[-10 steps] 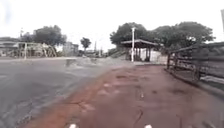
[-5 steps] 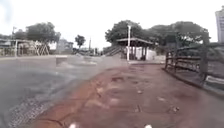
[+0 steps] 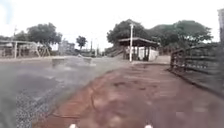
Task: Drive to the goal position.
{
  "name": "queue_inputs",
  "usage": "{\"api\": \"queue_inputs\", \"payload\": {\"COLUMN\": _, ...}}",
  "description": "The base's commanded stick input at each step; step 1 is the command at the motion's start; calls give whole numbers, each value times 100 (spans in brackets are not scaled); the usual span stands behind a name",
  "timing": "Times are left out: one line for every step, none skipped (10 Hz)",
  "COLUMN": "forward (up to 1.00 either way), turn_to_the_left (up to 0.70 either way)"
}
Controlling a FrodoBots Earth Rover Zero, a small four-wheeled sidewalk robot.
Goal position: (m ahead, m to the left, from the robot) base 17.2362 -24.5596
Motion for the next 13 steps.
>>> {"api": "queue_inputs", "payload": {"forward": 85, "turn_to_the_left": -31}}
{"api": "queue_inputs", "payload": {"forward": 85, "turn_to_the_left": -32}}
{"api": "queue_inputs", "payload": {"forward": 85, "turn_to_the_left": -32}}
{"api": "queue_inputs", "payload": {"forward": 85, "turn_to_the_left": -32}}
{"api": "queue_inputs", "payload": {"forward": 85, "turn_to_the_left": -32}}
{"api": "queue_inputs", "payload": {"forward": 85, "turn_to_the_left": -32}}
{"api": "queue_inputs", "payload": {"forward": 85, "turn_to_the_left": -32}}
{"api": "queue_inputs", "payload": {"forward": 85, "turn_to_the_left": -32}}
{"api": "queue_inputs", "payload": {"forward": 85, "turn_to_the_left": -32}}
{"api": "queue_inputs", "payload": {"forward": 85, "turn_to_the_left": -32}}
{"api": "queue_inputs", "payload": {"forward": 85, "turn_to_the_left": -25}}
{"api": "queue_inputs", "payload": {"forward": 85, "turn_to_the_left": -10}}
{"api": "queue_inputs", "payload": {"forward": 85, "turn_to_the_left": 2}}
